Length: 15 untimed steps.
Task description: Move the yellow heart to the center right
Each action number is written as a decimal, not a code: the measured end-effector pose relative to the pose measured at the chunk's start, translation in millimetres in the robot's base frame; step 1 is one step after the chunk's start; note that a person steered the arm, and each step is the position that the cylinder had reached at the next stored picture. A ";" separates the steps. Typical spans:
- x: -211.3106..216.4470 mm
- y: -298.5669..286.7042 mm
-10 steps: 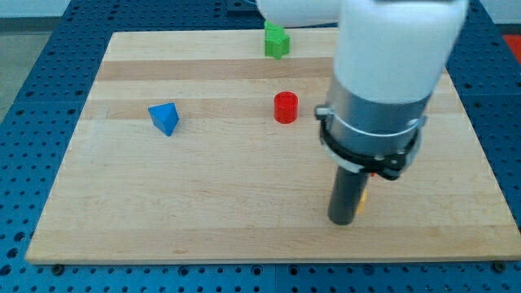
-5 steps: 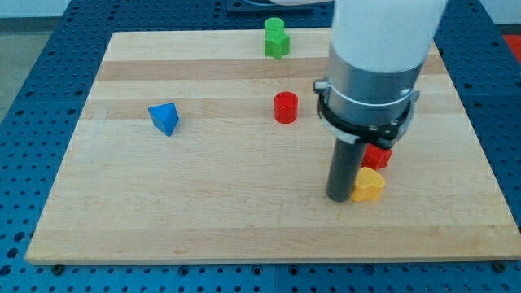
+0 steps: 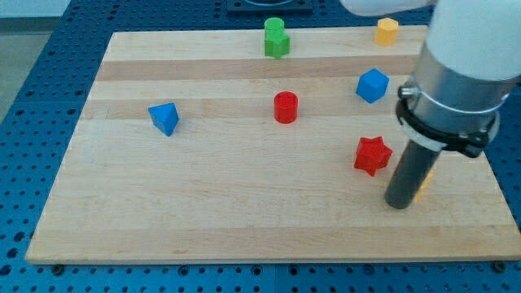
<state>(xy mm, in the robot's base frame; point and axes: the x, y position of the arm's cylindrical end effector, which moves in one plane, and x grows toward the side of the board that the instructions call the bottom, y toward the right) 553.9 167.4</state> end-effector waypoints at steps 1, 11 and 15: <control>3.5 7.8; -75.0 7.8; -98.1 39.5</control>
